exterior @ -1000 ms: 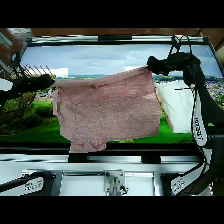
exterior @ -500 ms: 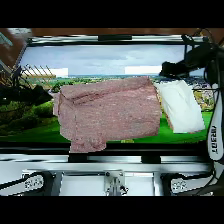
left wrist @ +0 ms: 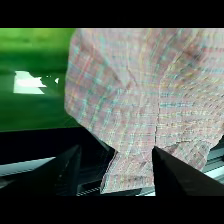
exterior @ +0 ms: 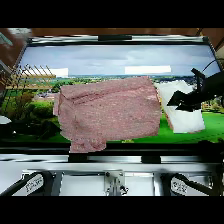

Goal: Fold the shirts.

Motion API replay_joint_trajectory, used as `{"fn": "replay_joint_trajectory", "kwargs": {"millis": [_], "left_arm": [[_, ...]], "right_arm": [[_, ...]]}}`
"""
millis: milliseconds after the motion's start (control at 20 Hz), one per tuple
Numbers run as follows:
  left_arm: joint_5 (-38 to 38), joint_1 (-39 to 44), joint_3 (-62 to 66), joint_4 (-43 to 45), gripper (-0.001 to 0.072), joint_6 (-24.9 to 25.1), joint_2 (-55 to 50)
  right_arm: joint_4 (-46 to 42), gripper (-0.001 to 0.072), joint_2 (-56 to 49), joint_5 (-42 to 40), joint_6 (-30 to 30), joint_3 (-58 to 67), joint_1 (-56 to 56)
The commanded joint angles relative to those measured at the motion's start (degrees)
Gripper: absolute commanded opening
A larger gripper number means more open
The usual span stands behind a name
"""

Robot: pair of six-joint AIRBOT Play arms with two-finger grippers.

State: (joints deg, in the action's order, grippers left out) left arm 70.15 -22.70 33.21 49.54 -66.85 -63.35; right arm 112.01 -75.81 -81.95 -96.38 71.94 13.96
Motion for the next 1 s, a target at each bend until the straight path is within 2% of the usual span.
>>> {"fn": "replay_joint_trajectory", "kwargs": {"millis": [0, 250, 300, 350, 400, 450, 500, 700, 950], "left_arm": [[-4.28, 1.25, -4.76, -2.84, 0.0549, 2.8, -0.24], [-6.75, 3.52, -4.74, -3.1, 0.0544, 2.54, -4.02], [-7.02, 4.17, -4.76, -3.69, 0.0518, 2.49, -4.9], [-7.56, 4.66, -4.74, -5.05, 0.043, 2.51, -5.64], [-8.57, 4.94, -4.74, -6.82, 0.0278, 2.54, -6.12], [-9.44, 5.09, -4.74, -8.76, 0.0086, 2.64, -6.29], [-9.77, 5.09, -4.68, -10.16, 0.0028, 3.06, -6.27], [-9.27, 5.09, -3.87, -10.82, 0.0027, 3.37, -5.86], [-6.05, 5.09, -3.87, -11.02, 0.0027, 3.39, -5.86]], "right_arm": [[1.92, 0.0581, 1.57, 0.55, -0.24, -3.28, 0.63], [1.81, 0.0581, 1.57, 0.72, -0.31, -3.28, 0.63], [1.29, 0.0581, 1.57, 0.76, -0.31, -3.28, 0.63], [0.46, 0.0581, 1.57, 0.74, -0.28, -3.56, 0.63], [0.09, 0.0581, 1.57, 0.44, -0.31, -4.68, 0.63], [-0.04, 0.0581, 1.57, 0.13, -0.37, -6.75, 0.63], [-0.02, 0.0581, 1.57, -0.11, -0.72, -9.22, 0.63], [1.79, 0.0581, 1.57, 3.72, -3.96, -21.49, -1.44], [0.81, 0.0581, 1.57, 12.24, -5.09, -27.12, -4.68]]}}
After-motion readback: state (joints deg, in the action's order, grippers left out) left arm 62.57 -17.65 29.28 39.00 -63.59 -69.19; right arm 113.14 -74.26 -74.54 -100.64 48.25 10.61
